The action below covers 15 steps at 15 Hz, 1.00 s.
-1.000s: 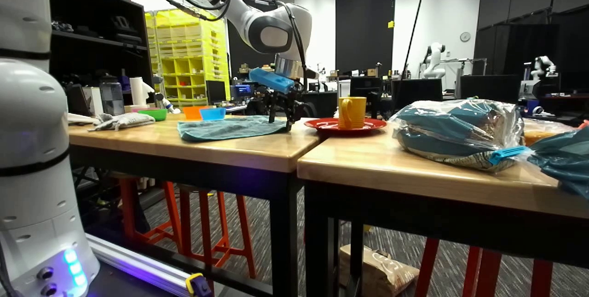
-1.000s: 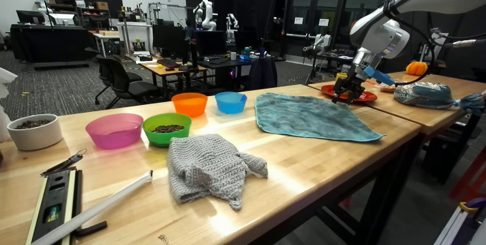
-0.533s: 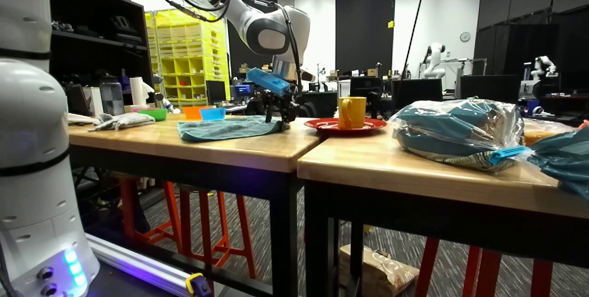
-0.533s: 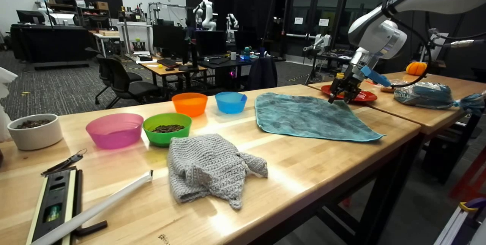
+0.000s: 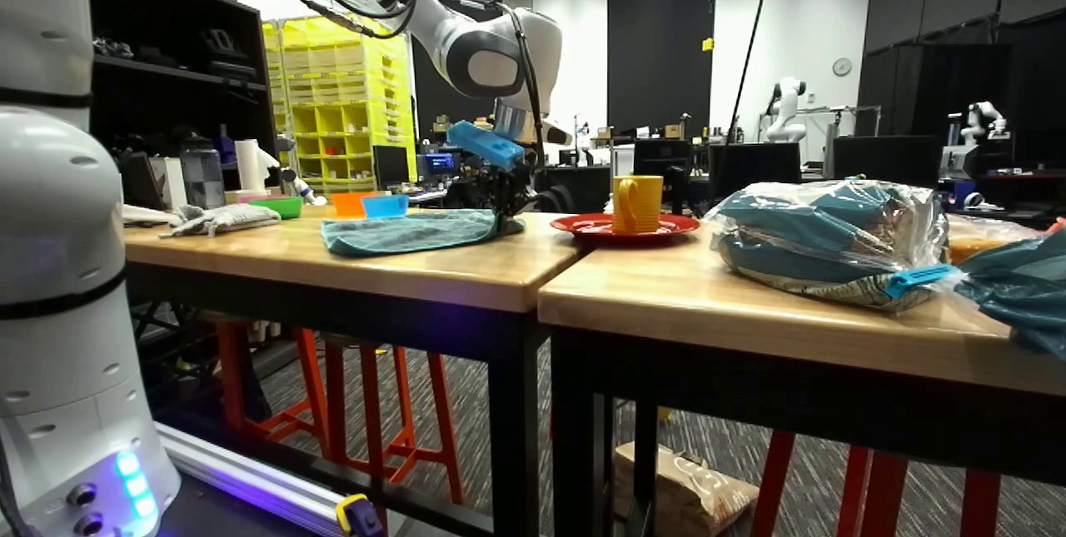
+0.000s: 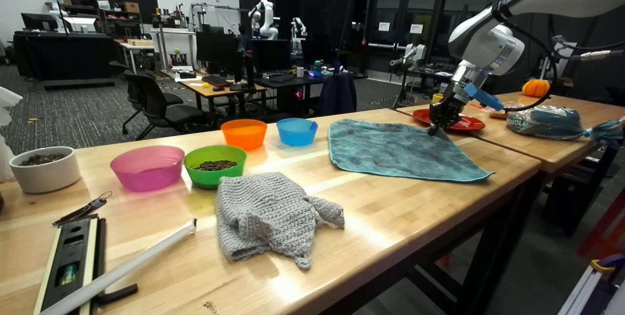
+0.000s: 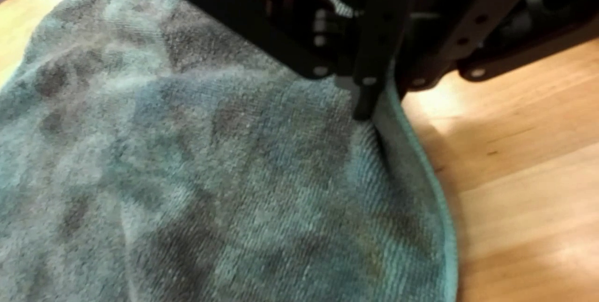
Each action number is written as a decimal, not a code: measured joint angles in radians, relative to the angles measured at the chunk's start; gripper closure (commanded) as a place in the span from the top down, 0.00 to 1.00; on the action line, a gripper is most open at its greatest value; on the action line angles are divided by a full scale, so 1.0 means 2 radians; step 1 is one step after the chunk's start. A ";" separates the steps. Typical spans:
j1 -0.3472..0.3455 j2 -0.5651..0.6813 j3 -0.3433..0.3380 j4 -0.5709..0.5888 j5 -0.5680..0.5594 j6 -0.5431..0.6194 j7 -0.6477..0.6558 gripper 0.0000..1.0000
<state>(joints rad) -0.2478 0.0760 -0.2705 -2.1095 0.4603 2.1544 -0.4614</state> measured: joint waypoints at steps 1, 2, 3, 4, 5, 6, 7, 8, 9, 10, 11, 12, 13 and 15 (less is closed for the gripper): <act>-0.001 -0.002 0.000 0.000 -0.007 0.000 0.009 0.01; -0.002 -0.004 0.000 0.000 -0.017 0.000 0.020 0.01; -0.002 -0.007 0.000 0.000 -0.030 0.000 0.034 0.01; -0.002 -0.011 0.000 0.000 -0.045 0.000 0.048 0.01; -0.001 -0.015 0.000 0.000 -0.062 0.000 0.064 0.01; -0.001 -0.021 0.001 0.000 -0.080 -0.001 0.080 0.01; -0.001 -0.026 0.002 0.000 -0.098 -0.004 0.094 0.01; 0.000 -0.032 0.003 0.000 -0.118 -0.007 0.110 0.01; 0.001 -0.037 0.004 0.000 -0.138 -0.011 0.125 0.01; 0.002 -0.042 0.006 0.001 -0.158 -0.016 0.138 0.01; 0.003 -0.046 0.009 0.001 -0.175 -0.021 0.150 0.01; 0.004 -0.049 0.011 0.001 -0.192 -0.026 0.162 0.01; 0.004 -0.051 0.013 0.001 -0.205 -0.032 0.172 0.01; 0.006 -0.055 0.018 0.001 -0.227 -0.042 0.190 0.01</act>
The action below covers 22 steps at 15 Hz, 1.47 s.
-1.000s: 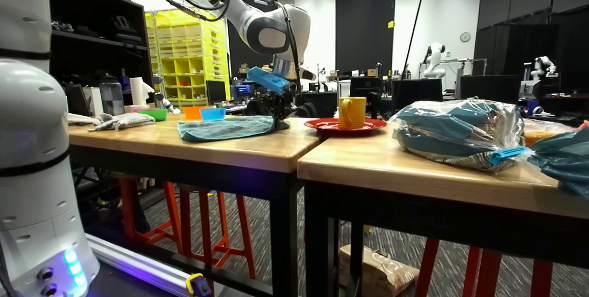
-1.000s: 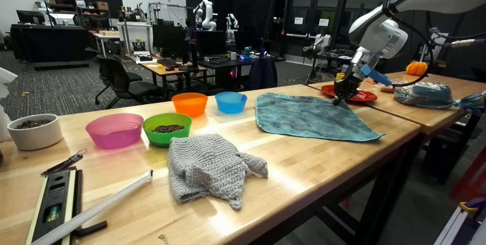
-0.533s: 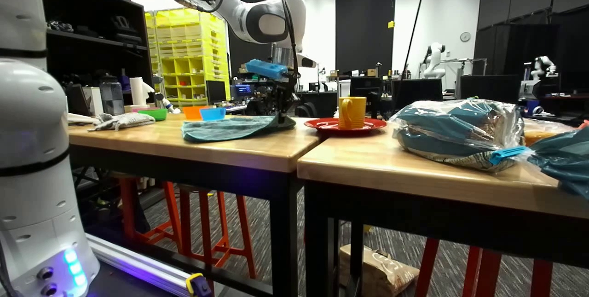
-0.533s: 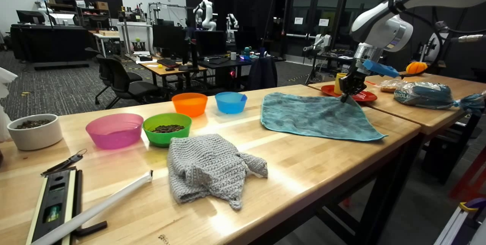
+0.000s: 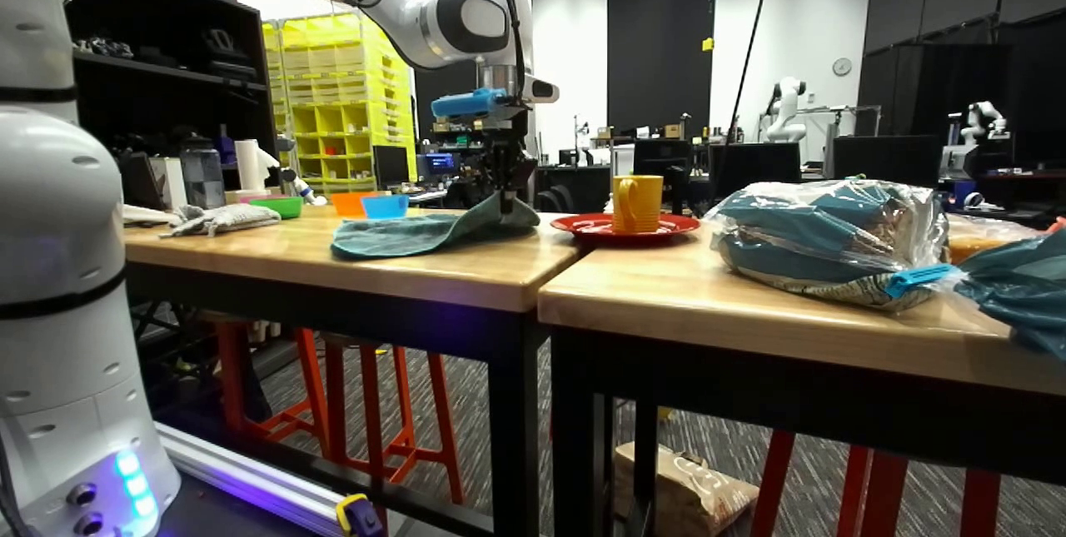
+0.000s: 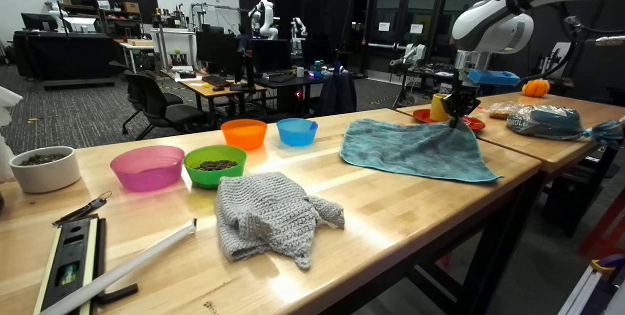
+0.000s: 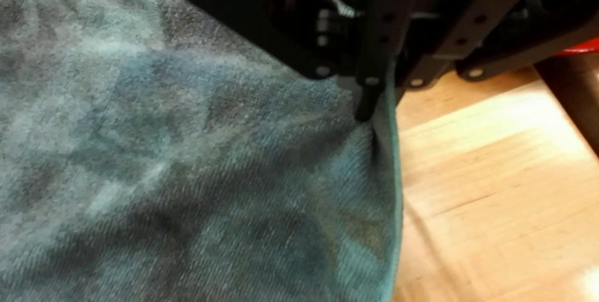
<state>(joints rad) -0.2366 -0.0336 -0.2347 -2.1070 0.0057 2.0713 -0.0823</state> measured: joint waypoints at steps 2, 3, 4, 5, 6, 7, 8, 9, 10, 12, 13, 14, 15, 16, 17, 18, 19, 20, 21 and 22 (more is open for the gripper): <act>0.004 -0.001 0.005 0.001 -0.013 -0.003 0.017 0.01; 0.007 -0.001 0.009 0.003 -0.017 -0.003 0.027 0.01; 0.011 -0.001 0.013 0.005 -0.019 -0.004 0.038 0.01; 0.014 -0.001 0.018 0.008 -0.021 -0.004 0.049 0.01; 0.019 -0.001 0.023 0.012 -0.025 -0.004 0.061 0.01; 0.025 -0.001 0.029 0.015 -0.029 -0.004 0.074 0.01; 0.031 -0.001 0.035 0.018 -0.032 -0.004 0.086 0.01; 0.037 -0.001 0.042 0.021 -0.035 -0.004 0.096 0.01; 0.043 -0.001 0.048 0.023 -0.038 -0.004 0.105 0.01; 0.054 -0.001 0.060 0.025 -0.046 -0.004 0.119 0.01; 0.060 -0.001 0.065 0.025 -0.050 -0.004 0.125 0.01; 0.065 -0.001 0.071 0.025 -0.053 -0.004 0.129 0.01; 0.069 -0.001 0.076 0.025 -0.057 -0.004 0.133 0.01; 0.073 -0.001 0.081 0.025 -0.060 -0.004 0.135 0.01; 0.078 -0.001 0.086 0.025 -0.062 -0.004 0.136 0.01; 0.081 -0.001 0.091 0.025 -0.064 -0.004 0.137 0.01; 0.085 -0.001 0.095 0.025 -0.065 -0.004 0.137 0.01; 0.089 -0.001 0.099 0.025 -0.065 -0.004 0.137 0.01; 0.093 -0.001 0.104 0.025 -0.065 -0.004 0.138 0.01; 0.096 -0.001 0.108 0.025 -0.065 -0.004 0.138 0.01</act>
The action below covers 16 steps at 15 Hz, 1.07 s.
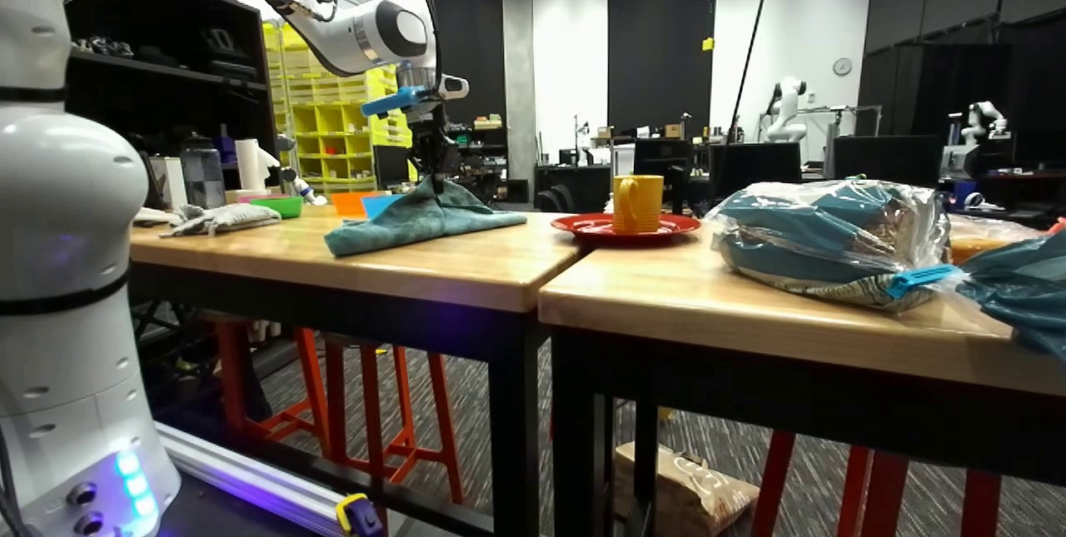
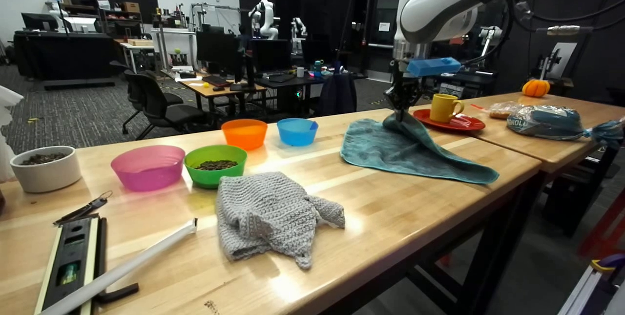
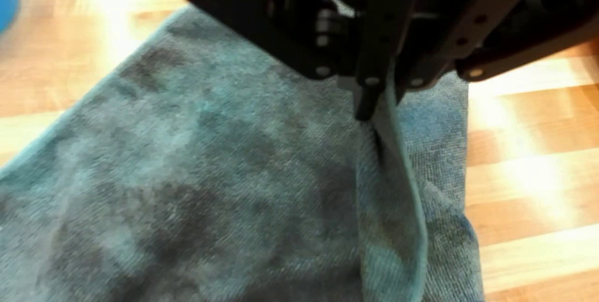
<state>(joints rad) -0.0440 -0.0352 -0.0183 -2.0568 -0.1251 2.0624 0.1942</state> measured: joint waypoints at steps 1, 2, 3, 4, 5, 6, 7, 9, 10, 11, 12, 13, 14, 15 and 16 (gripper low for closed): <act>0.004 0.000 0.004 0.000 0.000 0.000 0.001 0.01; 0.007 0.000 0.008 -0.001 0.000 -0.001 0.001 0.01; 0.011 0.000 0.013 -0.001 0.000 -0.002 0.003 0.01; 0.015 0.000 0.017 -0.001 0.000 -0.002 0.004 0.01; 0.019 0.000 0.021 -0.001 -0.001 -0.002 0.006 0.01; 0.023 0.000 0.025 -0.001 -0.001 -0.002 0.007 0.01; 0.026 0.000 0.028 -0.001 -0.002 -0.002 0.007 0.01; 0.032 0.000 0.034 -0.001 -0.003 -0.002 0.008 0.01; 0.035 0.000 0.037 -0.001 -0.004 -0.002 0.009 0.01; 0.037 0.000 0.040 -0.001 -0.005 -0.002 0.009 0.01; 0.040 0.000 0.042 -0.001 -0.006 -0.002 0.010 0.01; 0.042 0.000 0.044 -0.001 -0.008 -0.002 0.010 0.01; 0.044 0.000 0.046 -0.001 -0.009 -0.002 0.012 0.01; 0.046 0.000 0.049 -0.001 -0.010 -0.002 0.014 0.01; 0.048 0.001 0.051 -0.001 -0.010 -0.002 0.015 0.01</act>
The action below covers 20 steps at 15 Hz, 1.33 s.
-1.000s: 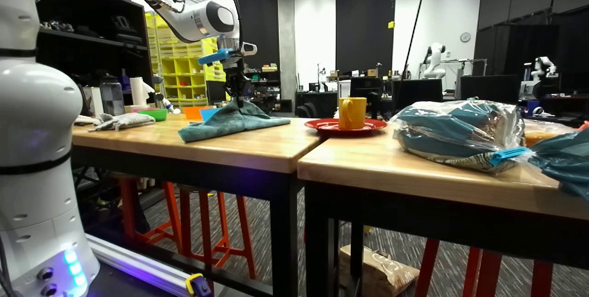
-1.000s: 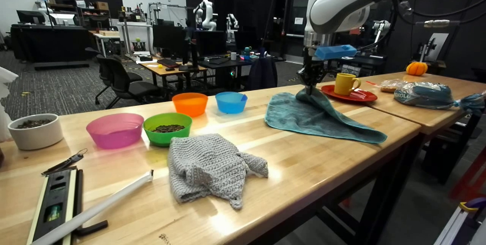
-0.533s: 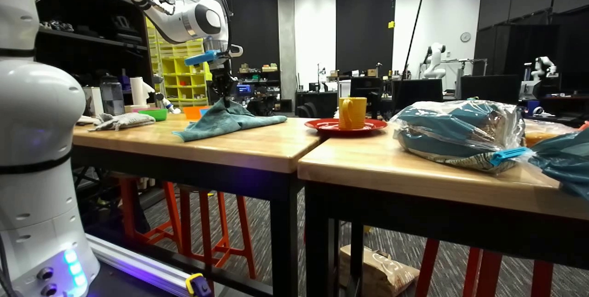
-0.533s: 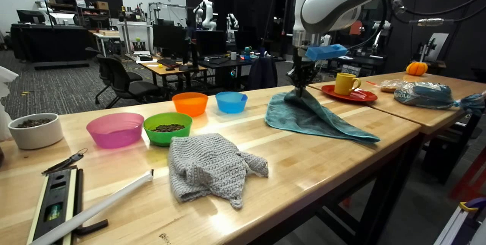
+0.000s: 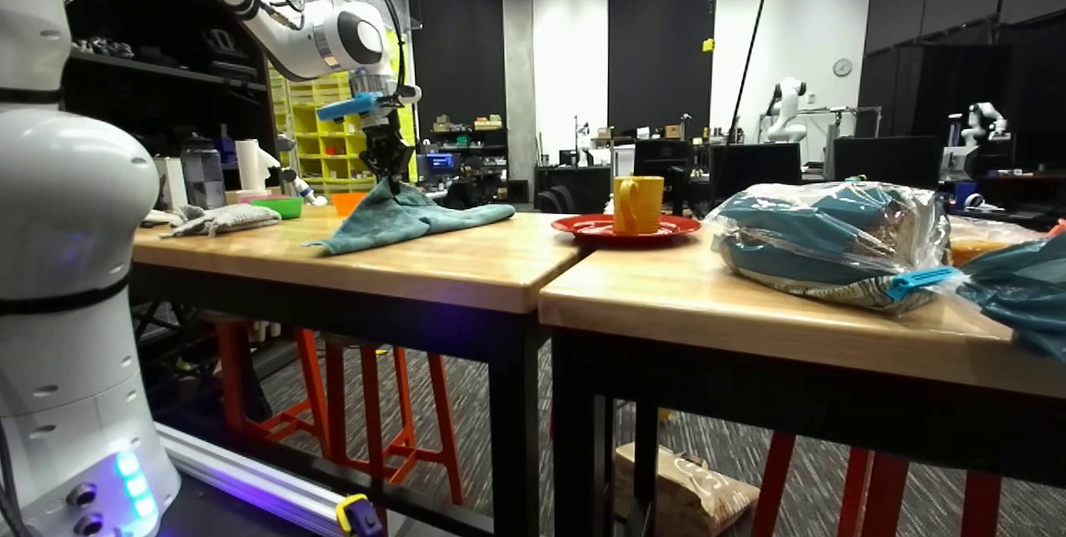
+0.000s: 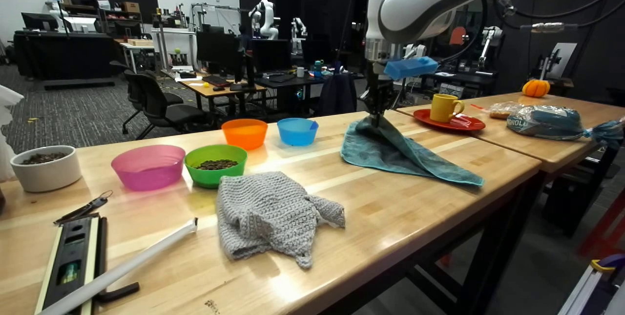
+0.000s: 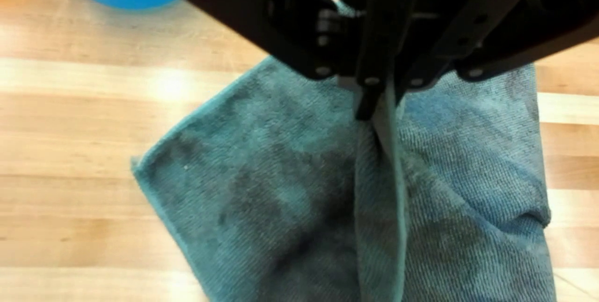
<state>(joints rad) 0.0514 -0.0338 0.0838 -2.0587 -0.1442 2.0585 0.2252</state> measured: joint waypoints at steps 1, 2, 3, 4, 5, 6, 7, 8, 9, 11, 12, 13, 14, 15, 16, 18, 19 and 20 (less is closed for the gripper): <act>0.002 0.001 0.002 0.000 0.000 0.000 0.001 0.01; 0.005 0.002 0.004 0.000 0.000 0.001 0.003 0.01; 0.007 0.003 0.007 0.000 0.000 0.001 0.005 0.01; 0.010 0.004 0.010 0.000 0.000 0.001 0.007 0.01; 0.013 0.006 0.013 0.000 0.000 0.001 0.010 0.01; 0.017 0.008 0.016 0.000 0.000 0.001 0.012 0.01; 0.020 0.010 0.019 0.000 0.000 0.002 0.014 0.01; 0.023 0.013 0.021 0.000 0.000 0.003 0.016 0.01; 0.026 0.016 0.023 0.000 0.000 0.005 0.018 0.17; 0.030 0.022 0.026 0.001 0.000 0.010 0.020 0.34; 0.032 0.025 0.027 0.001 0.000 0.012 0.020 0.40; 0.034 0.028 0.028 0.001 0.000 0.014 0.020 0.45; 0.035 0.031 0.028 0.001 0.000 0.016 0.020 0.52; 0.036 0.033 0.028 0.001 0.000 0.017 0.020 0.58; 0.037 0.034 0.029 0.001 0.001 0.018 0.020 0.66; 0.037 0.035 0.029 0.002 0.003 0.019 0.021 0.79; 0.037 0.035 0.029 0.002 0.005 0.019 0.021 0.86; 0.038 0.034 0.030 0.003 0.007 0.020 0.021 0.92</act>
<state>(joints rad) 0.1267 0.0350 0.1430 -2.0517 -0.1306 2.0979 0.2662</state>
